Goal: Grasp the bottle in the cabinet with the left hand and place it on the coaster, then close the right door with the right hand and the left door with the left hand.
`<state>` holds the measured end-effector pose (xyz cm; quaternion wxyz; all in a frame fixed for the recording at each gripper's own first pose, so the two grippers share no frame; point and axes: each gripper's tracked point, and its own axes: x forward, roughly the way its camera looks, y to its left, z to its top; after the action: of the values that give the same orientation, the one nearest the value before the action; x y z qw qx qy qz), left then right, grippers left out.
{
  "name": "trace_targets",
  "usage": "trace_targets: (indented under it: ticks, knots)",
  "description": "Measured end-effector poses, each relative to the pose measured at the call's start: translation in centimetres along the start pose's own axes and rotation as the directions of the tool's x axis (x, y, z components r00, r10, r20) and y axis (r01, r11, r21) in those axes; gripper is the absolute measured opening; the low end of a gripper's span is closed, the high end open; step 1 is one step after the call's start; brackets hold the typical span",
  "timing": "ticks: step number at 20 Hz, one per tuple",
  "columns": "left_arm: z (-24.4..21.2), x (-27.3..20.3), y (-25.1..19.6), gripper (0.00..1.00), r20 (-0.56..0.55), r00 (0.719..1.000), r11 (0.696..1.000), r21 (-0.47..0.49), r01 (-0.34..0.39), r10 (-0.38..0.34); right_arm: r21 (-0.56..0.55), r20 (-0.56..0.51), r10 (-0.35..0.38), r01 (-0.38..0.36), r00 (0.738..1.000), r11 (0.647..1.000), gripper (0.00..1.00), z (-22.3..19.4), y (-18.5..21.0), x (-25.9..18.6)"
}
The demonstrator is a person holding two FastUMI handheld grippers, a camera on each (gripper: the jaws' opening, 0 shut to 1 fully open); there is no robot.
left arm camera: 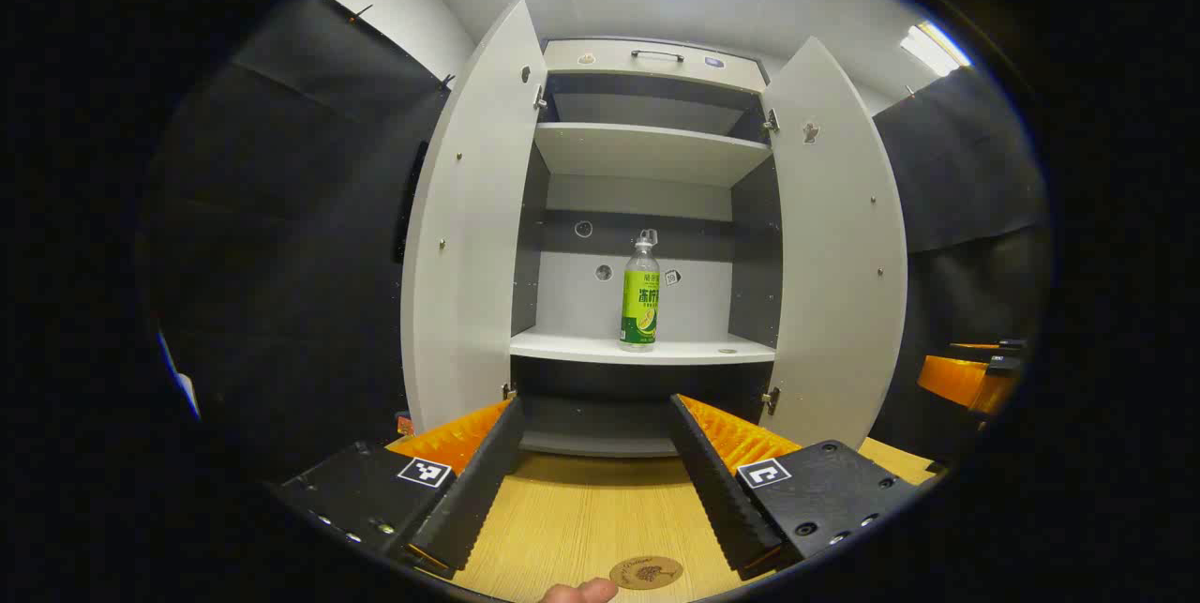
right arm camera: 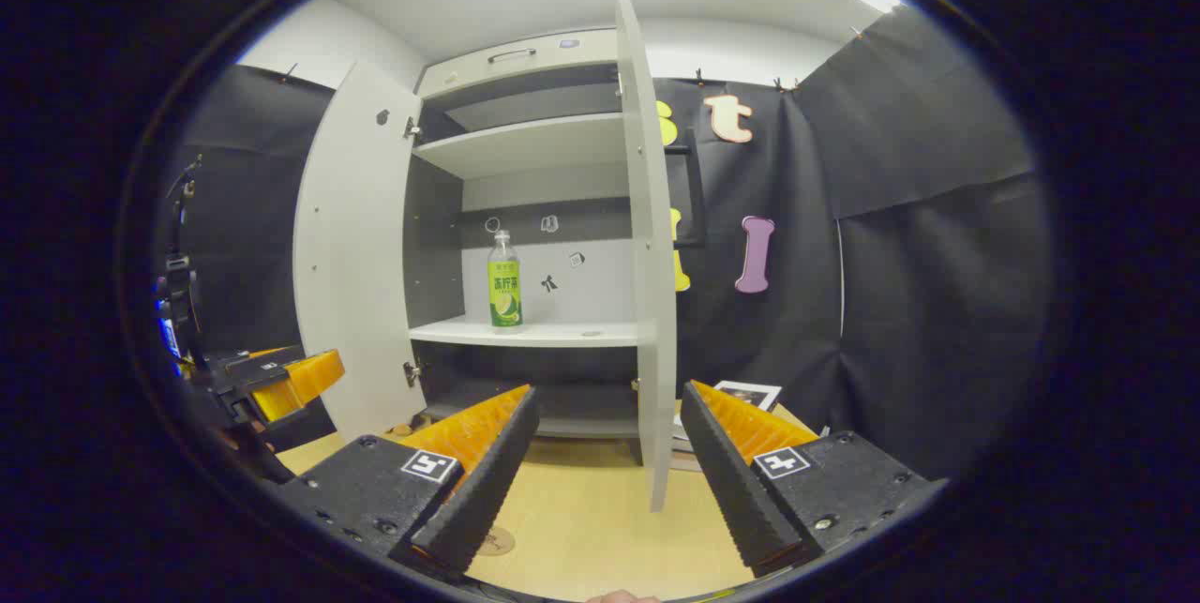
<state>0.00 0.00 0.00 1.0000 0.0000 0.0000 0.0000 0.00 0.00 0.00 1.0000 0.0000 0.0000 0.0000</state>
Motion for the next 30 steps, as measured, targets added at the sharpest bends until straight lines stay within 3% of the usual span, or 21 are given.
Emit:
trace_targets:
  ticks: [5,6,7,8,13,14,15,16,18,19,20,30]
  knots:
    - [0.0,0.0,0.2,0.95,-0.004,1.000,1.000,0.008,-0.005,0.005,-0.003,-0.001,0.024,-0.024,1.000,1.000,1.00,-0.2,1.1,0.2]
    - [-0.1,-0.1,0.0,0.90,-0.009,1.000,1.000,0.006,-0.002,0.002,-0.006,-0.005,0.023,-0.023,1.000,1.000,1.00,-0.3,1.1,0.2]
    - [-0.1,0.0,-0.1,0.94,-0.012,1.000,1.000,0.002,0.002,-0.002,-0.008,-0.006,0.021,-0.021,1.000,1.000,1.00,-0.3,1.0,0.2]
    - [0.0,0.0,-0.1,0.95,-0.010,1.000,1.000,-0.002,0.006,-0.006,-0.010,-0.005,0.021,-0.021,1.000,1.000,0.96,-0.2,0.9,0.2]
    - [0.3,-0.1,-0.5,0.95,-0.001,1.000,1.000,-0.005,0.010,-0.010,-0.009,-0.009,0.015,-0.015,1.000,1.000,1.00,-0.1,0.4,0.2]
    - [0.3,-0.1,-0.7,0.99,-0.003,1.000,1.000,-0.009,0.014,-0.014,-0.007,-0.010,0.014,-0.014,1.000,1.000,1.00,-0.1,0.3,0.2]
    - [0.4,-0.1,-0.8,0.95,-0.001,1.000,1.000,-0.013,0.017,-0.017,-0.006,-0.012,0.015,-0.015,1.000,1.000,1.00,-0.2,0.3,0.1]
    - [0.5,-0.1,-0.9,0.95,0.002,1.000,1.000,-0.014,0.019,-0.019,-0.005,-0.013,0.016,-0.016,1.000,1.000,0.96,-0.2,0.3,0.1]
    - [0.6,0.0,-1.0,0.95,0.004,1.000,1.000,-0.009,0.018,-0.018,-0.004,-0.010,0.016,-0.016,1.000,1.000,1.00,-0.1,0.2,0.2]
    - [0.6,-0.1,-1.0,0.99,0.003,1.000,1.000,-0.006,0.018,-0.018,-0.004,-0.009,0.017,-0.017,1.000,1.000,1.00,-0.1,0.2,0.2]
    - [0.6,0.0,-1.0,0.95,0.002,1.000,1.000,-0.004,0.019,-0.019,-0.004,-0.009,0.018,-0.018,1.000,1.000,1.00,-0.1,0.3,0.2]
    - [2.0,1.3,-2.2,0.94,0.022,0.998,0.998,-0.008,0.066,-0.066,-0.004,-0.005,0.024,-0.024,1.000,1.000,0.96,0.0,0.5,0.0]
